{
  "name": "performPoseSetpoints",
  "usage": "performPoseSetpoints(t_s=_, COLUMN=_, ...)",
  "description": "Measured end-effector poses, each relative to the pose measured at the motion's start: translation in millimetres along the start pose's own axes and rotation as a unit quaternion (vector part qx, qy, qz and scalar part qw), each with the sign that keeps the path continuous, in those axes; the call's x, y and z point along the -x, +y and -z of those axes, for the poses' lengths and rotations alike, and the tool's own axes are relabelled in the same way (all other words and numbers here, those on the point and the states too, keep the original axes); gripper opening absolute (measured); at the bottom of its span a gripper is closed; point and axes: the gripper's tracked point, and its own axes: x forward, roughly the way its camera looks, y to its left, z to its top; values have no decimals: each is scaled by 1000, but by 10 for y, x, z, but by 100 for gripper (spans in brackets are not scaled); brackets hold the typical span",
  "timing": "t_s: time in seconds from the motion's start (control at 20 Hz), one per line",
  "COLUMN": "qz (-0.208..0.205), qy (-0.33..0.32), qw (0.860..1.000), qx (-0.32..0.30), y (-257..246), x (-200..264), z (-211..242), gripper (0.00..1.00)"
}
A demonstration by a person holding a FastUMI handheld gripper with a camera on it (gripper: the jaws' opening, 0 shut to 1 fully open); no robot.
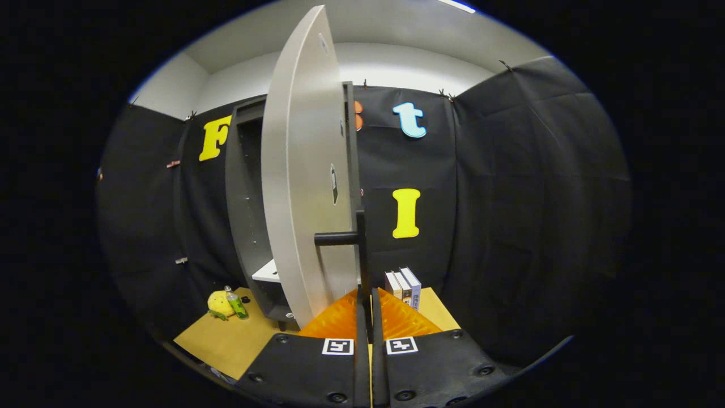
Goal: Open the shoe cabinet door, grab the shoes and put them into the shoe cabinet, then close the shoe cabinet door.
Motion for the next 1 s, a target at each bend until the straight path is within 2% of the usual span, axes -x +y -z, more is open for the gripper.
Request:
performPoseSetpoints(t_s=0.2, qz=-1, qy=-5, qw=1000, qx=3, y=-67, x=252, z=-7, gripper=8)
performPoseSetpoints(t_s=0.3, qz=22, qy=-10, qw=1000, qx=8, y=-192, x=371, z=-5, gripper=11)
performPoseSetpoints(t_s=0.5, qz=68, qy=-46, qw=997, qx=2, y=-240, x=671, z=-182, gripper=9)
performPoseSetpoints(t_s=0.6, qz=58, qy=-62, qw=996, qx=-10, y=-76, x=781, z=-235, gripper=14)
performPoseSetpoints(t_s=0.7, qz=23, qy=-66, qw=997, qx=-19, y=260, x=832, z=-228, gripper=38)
performPoseSetpoints(t_s=0.95, qz=-59, qy=-26, qw=998, qx=26, y=1142, x=864, z=124, gripper=99)
performPoseSetpoints(t_s=1.0, qz=-68, qy=-11, qw=997, qx=32, y=1284, x=866, z=266, gripper=98)
